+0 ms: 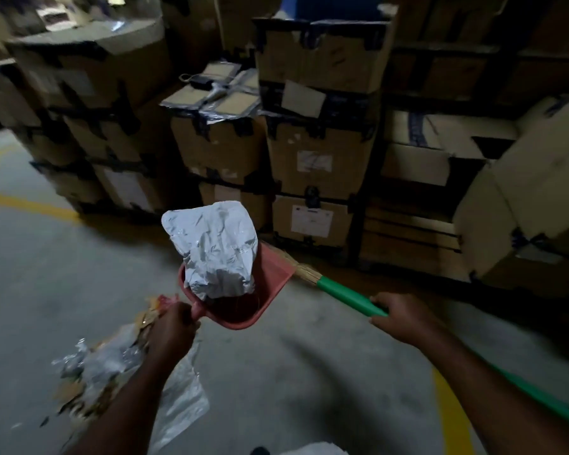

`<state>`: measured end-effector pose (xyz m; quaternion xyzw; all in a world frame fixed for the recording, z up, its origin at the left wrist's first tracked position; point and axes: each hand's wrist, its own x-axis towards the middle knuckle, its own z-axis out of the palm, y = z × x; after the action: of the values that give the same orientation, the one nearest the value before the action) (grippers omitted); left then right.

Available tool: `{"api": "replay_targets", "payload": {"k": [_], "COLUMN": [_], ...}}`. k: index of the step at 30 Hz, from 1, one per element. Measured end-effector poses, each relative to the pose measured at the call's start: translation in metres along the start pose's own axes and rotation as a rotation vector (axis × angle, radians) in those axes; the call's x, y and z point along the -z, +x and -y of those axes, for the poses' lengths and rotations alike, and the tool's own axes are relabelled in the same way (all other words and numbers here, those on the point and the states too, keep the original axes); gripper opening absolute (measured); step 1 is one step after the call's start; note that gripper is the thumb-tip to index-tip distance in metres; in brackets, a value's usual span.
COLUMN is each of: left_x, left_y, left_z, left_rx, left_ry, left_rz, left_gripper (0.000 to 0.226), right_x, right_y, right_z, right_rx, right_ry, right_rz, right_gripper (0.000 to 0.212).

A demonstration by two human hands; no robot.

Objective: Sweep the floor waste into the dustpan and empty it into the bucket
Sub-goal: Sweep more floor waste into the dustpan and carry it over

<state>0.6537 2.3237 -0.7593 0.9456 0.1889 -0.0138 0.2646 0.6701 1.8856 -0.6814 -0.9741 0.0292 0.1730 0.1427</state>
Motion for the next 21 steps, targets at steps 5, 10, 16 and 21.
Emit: {"api": "replay_targets", "payload": {"k": [5,10,16,21], "left_x": [-0.051,-0.115,-0.179,-0.232], "left_y": [-0.027,-0.06,-0.116,-0.142], "left_z": [-0.092,-0.195,-0.325,-0.423], "left_rx": [-0.155,-0.356,-0.581,-0.717], "left_ry": [0.057,0.108,0.092,0.039], "left_rz": [0.077,0.174,0.317,0.438], "left_gripper": [0.015,0.015,0.019,0.014], "right_x": [0.007,0.021,0.047,0.044], "right_y": [-0.053,-0.111,-0.19,-0.243], "right_z": [-0.108,-0.215,-0.318,-0.387], "right_rx": [-0.153,-0.308,-0.52,-0.703], "right_ry": [0.164,0.233,0.345,0.489], "right_rz": [-0.095,-0.201,-0.305,-0.398], "right_gripper": [0.05,0.056,0.045,0.047]}}
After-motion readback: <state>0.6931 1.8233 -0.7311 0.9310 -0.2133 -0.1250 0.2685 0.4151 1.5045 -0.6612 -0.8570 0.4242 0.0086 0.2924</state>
